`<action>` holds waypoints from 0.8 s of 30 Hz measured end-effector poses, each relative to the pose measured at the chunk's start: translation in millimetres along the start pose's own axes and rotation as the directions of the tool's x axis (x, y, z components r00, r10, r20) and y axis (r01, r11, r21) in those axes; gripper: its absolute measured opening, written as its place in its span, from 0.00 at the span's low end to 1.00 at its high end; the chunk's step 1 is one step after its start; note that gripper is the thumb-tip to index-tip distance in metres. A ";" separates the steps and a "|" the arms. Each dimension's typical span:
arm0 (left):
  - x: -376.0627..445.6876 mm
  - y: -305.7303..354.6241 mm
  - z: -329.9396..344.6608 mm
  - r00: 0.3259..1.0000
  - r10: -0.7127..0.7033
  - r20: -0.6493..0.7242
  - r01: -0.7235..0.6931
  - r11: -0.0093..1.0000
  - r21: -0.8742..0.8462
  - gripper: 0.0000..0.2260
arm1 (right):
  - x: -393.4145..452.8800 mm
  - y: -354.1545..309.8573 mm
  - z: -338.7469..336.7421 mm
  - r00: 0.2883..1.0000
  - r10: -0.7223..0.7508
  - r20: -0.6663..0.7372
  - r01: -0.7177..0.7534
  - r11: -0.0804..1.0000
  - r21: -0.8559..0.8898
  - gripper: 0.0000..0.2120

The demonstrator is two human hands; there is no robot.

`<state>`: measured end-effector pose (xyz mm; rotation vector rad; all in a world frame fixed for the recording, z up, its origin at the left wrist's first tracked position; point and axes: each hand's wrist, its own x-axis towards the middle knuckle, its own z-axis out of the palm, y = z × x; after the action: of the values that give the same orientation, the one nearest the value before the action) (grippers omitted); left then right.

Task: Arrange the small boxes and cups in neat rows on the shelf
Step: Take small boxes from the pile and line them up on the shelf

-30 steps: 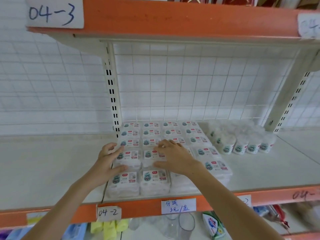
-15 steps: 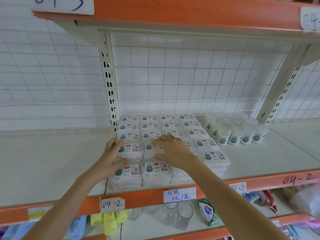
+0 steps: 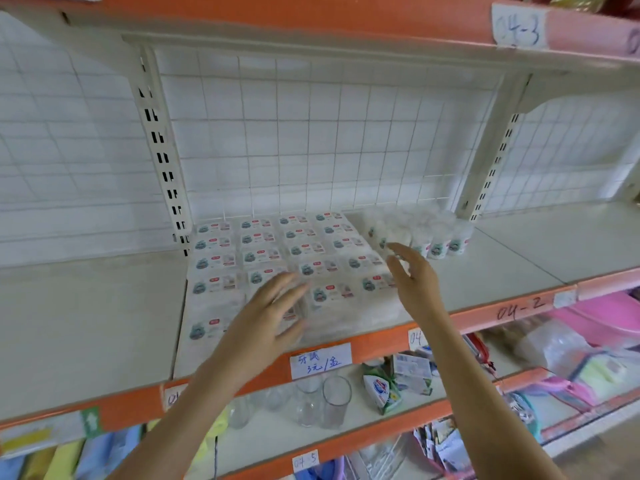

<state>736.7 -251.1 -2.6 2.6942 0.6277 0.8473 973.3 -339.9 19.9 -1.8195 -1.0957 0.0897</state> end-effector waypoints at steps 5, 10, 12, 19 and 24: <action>12.3 23.9 29.6 0.991 -0.132 0.014 0.131 0.991 0.023 0.23 | -11.7 36.7 2.4 0.948 0.241 0.207 -0.274 0.950 0.149 0.25; 14.2 29.0 38.2 0.975 -0.216 -0.052 0.219 0.975 0.047 0.20 | -18.3 41.7 11.0 0.929 0.230 0.290 -0.316 0.900 0.299 0.25; 14.1 35.2 39.4 0.964 -0.260 -0.057 0.263 0.963 0.060 0.20 | -19.1 39.2 11.4 0.935 0.203 0.292 -0.293 0.905 0.310 0.24; 18.0 56.9 46.8 0.910 -0.409 -0.066 0.414 0.902 0.122 0.22 | -19.1 40.3 7.2 0.957 0.050 0.287 -0.156 0.919 0.361 0.14; 26.2 70.2 54.1 0.880 -0.469 -0.080 0.474 0.848 0.236 0.23 | -15.4 44.2 13.1 0.960 0.023 0.279 -0.140 0.902 0.408 0.07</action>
<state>810.9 -305.9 -8.4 2.5487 1.4155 0.6938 986.0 -347.1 -26.5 -1.4807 -1.0824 0.5980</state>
